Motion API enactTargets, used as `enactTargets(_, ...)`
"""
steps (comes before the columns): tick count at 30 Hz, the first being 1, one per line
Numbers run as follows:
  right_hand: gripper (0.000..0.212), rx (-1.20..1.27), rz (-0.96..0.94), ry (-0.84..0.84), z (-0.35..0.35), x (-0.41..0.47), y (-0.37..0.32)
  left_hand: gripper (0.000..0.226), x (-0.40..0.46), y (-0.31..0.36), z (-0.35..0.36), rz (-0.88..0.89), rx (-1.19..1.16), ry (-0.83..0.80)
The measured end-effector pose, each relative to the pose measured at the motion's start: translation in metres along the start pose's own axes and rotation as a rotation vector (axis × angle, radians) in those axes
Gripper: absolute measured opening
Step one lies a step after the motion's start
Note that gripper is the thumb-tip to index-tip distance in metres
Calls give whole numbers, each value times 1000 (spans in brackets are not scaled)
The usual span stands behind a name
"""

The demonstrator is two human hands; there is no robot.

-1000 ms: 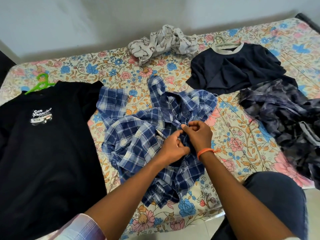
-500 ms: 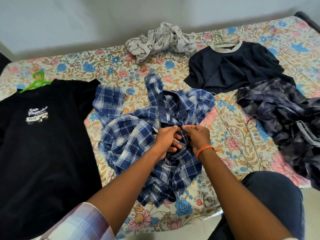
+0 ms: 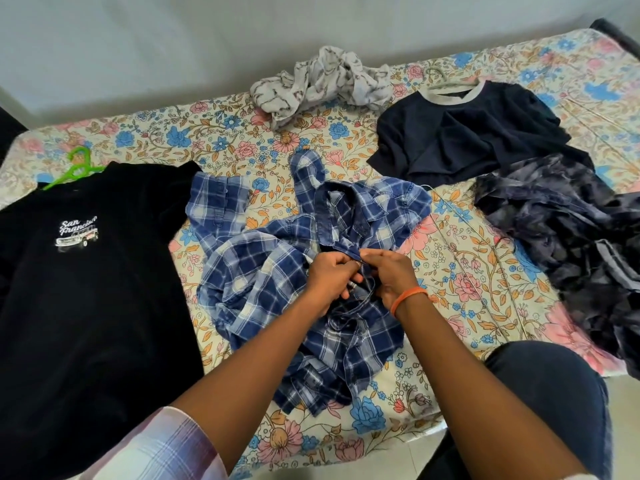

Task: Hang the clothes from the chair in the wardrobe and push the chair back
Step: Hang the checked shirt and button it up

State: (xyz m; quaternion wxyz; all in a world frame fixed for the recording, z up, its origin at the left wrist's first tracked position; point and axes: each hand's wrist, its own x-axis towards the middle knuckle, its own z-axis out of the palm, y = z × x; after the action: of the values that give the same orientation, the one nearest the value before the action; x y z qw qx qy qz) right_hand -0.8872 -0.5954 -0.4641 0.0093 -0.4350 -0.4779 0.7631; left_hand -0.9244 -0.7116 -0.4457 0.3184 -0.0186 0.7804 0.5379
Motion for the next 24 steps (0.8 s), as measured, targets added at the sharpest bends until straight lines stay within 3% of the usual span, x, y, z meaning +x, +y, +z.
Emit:
enactTargets(8,22,-188,-105,76,1,8,4,21,3,-7,-15,-163,-190,184)
enactTargets(12,16,-308,-107,-1,-2,-1,-3,18,8,-9,-22,-190,-65,350)
enactTargets(15,17,-480,-163,1,-6,-2,-3,24,14,-5,-31,-63,158,424)
enactTargets(18,18,-547,-164,15,-10,1,2,33,15,-1,-32,47,289,383)
enactTargets(24,21,-462,-164,54,-7,8,6,17,11,-7,-9,196,475,150)
